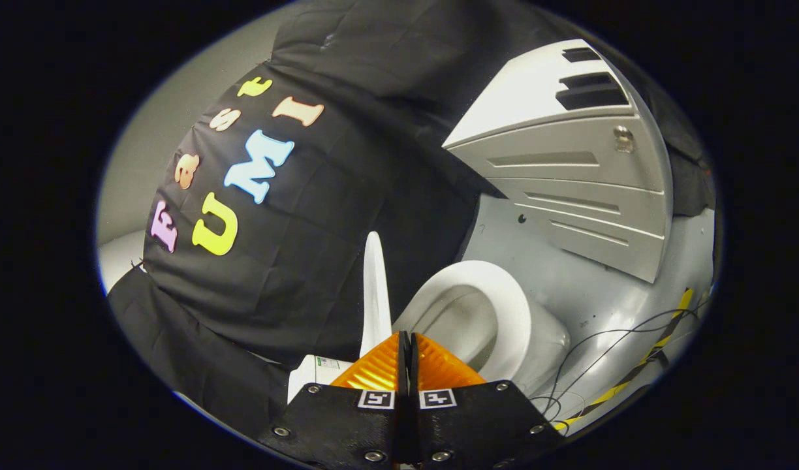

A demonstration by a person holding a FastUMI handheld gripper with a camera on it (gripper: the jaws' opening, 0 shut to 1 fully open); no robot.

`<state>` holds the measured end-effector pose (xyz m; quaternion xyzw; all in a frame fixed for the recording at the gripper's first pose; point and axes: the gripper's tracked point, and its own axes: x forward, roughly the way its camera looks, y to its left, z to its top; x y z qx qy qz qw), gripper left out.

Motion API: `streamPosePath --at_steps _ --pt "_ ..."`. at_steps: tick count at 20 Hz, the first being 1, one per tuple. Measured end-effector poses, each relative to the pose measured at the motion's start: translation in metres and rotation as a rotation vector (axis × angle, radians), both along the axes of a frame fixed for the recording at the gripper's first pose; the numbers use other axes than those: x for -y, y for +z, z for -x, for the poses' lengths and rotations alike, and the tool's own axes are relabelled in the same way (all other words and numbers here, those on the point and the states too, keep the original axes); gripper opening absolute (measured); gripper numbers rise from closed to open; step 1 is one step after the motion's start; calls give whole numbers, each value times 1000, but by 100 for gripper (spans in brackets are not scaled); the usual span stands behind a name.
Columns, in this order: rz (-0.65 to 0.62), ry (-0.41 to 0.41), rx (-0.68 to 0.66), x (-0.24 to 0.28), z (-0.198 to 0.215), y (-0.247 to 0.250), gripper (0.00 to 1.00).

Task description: Open the toilet lid.

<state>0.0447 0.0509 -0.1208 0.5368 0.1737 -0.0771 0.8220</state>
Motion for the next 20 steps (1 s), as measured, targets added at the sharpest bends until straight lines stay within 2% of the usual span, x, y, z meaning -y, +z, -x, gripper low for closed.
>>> streamPosePath --at_steps 12,20 --pt "151 76 91 -35 -6 72 0" --pt "244 78 146 -53 -8 99 0"
